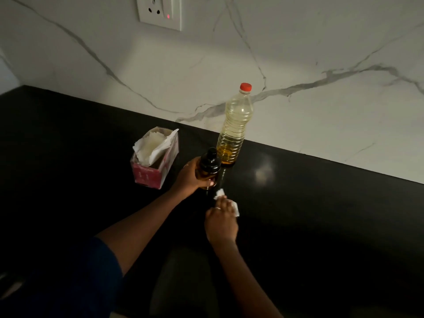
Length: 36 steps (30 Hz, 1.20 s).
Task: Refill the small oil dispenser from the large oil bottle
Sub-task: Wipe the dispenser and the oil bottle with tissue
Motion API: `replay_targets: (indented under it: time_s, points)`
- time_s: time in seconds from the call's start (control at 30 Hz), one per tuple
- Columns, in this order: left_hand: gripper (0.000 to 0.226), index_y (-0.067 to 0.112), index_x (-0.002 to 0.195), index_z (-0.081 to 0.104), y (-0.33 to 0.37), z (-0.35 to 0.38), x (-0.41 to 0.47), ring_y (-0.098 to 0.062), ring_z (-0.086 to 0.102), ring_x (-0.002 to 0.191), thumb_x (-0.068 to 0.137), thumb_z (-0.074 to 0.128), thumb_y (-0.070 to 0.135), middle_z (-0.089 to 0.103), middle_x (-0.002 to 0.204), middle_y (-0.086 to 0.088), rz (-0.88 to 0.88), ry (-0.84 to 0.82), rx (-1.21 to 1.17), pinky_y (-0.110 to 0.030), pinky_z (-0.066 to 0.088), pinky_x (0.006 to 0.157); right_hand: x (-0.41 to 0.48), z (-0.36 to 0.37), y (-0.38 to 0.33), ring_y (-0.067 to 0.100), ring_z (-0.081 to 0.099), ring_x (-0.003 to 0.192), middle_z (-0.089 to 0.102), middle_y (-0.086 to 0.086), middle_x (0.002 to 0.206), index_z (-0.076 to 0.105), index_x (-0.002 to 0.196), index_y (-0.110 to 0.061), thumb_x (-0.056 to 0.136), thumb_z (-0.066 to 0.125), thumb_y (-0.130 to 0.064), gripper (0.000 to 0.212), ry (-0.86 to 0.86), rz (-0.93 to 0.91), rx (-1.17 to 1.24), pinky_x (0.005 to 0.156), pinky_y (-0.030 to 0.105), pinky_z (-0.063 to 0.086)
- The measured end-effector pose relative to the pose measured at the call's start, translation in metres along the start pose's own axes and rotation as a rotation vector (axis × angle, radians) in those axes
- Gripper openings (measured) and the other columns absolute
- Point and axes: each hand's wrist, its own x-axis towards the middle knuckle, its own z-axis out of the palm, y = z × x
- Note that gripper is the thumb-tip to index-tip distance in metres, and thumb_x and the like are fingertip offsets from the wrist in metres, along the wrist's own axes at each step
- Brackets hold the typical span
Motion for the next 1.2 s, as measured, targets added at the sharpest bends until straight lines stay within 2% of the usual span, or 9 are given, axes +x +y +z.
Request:
replay_targets:
  time_s: [0.17,0.27,0.43,0.57,0.67,0.8,0.87,0.97,1.2]
  points:
    - [0.062,0.012,0.133,0.045,-0.020,-0.015,-0.018,-0.022,0.045,0.125,0.078,0.072,0.015,0.048,0.137,-0.008,0.034,0.017,0.093,-0.026,0.036,0.096,-0.014,0.018,-0.051,0.027,0.011,0.144,0.019,0.016,0.154,0.020,0.145,0.000,0.099,0.023,-0.024,0.052,-0.076,-0.342,-0.038,0.119,0.035,0.004]
    - [0.043,0.009,0.125,0.054,-0.028,-0.022,-0.034,-0.022,0.049,0.122,0.083,0.066,0.012,0.052,0.132,-0.009,0.045,0.047,0.118,-0.022,0.037,0.093,-0.027,0.014,-0.038,0.023,0.013,0.144,0.023,0.011,0.154,0.026,0.145,-0.006,0.099,0.026,-0.024,0.049,-0.071,-0.410,0.035,0.115,0.029,-0.001]
    - [0.035,0.008,0.121,0.058,-0.034,-0.022,-0.067,-0.019,0.052,0.118,0.087,0.061,0.011,0.057,0.126,-0.009,0.027,0.089,0.143,-0.019,0.037,0.092,-0.031,-0.010,0.036,0.019,0.022,0.141,0.030,0.007,0.151,0.031,0.143,-0.009,0.097,0.034,-0.025,0.049,-0.028,-0.175,0.104,0.115,0.031,0.020]
    - [0.032,0.008,0.120,0.059,-0.039,-0.015,-0.093,-0.019,0.053,0.116,0.088,0.059,0.010,0.058,0.124,-0.009,0.011,0.143,0.179,-0.020,0.037,0.091,-0.041,-0.031,0.121,0.022,0.022,0.140,0.029,0.009,0.151,0.033,0.142,-0.007,0.097,0.034,-0.019,0.047,0.022,0.067,0.104,0.113,0.029,0.019]
    - [0.032,0.009,0.120,0.059,-0.041,-0.012,-0.112,-0.019,0.053,0.117,0.088,0.059,0.009,0.058,0.125,-0.008,0.001,0.162,0.189,-0.023,0.038,0.093,-0.060,-0.038,0.176,0.026,0.022,0.140,0.027,0.013,0.151,0.038,0.138,-0.005,0.097,0.031,-0.017,0.044,0.055,0.262,0.002,0.114,0.034,0.021]
    - [0.032,0.010,0.119,0.060,-0.045,-0.013,-0.136,-0.018,0.053,0.116,0.087,0.060,0.009,0.058,0.124,-0.007,-0.003,0.203,0.195,-0.023,0.039,0.093,-0.074,-0.037,0.180,0.033,0.021,0.140,0.023,0.020,0.151,0.034,0.139,0.002,0.099,0.029,-0.016,0.044,0.079,0.473,-0.051,0.114,0.042,0.022]
    - [0.031,0.010,0.118,0.060,-0.048,-0.017,-0.148,-0.019,0.054,0.116,0.086,0.061,0.008,0.058,0.124,-0.007,-0.007,0.229,0.202,-0.024,0.040,0.094,-0.069,-0.036,0.160,0.034,0.019,0.141,0.021,0.022,0.152,0.031,0.140,0.004,0.098,0.030,-0.017,0.047,0.054,0.504,-0.023,0.114,0.044,0.022]
    - [0.031,0.008,0.116,0.061,-0.054,-0.028,-0.162,-0.020,0.054,0.117,0.085,0.061,0.006,0.058,0.123,-0.008,-0.005,0.250,0.227,-0.027,0.040,0.098,-0.055,-0.031,0.118,0.036,0.023,0.138,0.023,0.023,0.150,0.039,0.137,0.001,0.096,0.034,-0.020,0.047,0.006,0.400,-0.023,0.111,0.045,0.026]
    - [0.033,0.005,0.119,0.058,-0.068,-0.062,-0.185,-0.021,0.051,0.119,0.086,0.060,0.005,0.056,0.126,-0.010,-0.085,0.319,0.290,-0.026,0.036,0.100,-0.039,0.000,-0.023,0.035,0.028,0.135,0.027,0.021,0.148,0.038,0.137,0.003,0.096,0.037,-0.018,0.046,-0.064,-0.100,0.023,0.109,0.042,0.033]
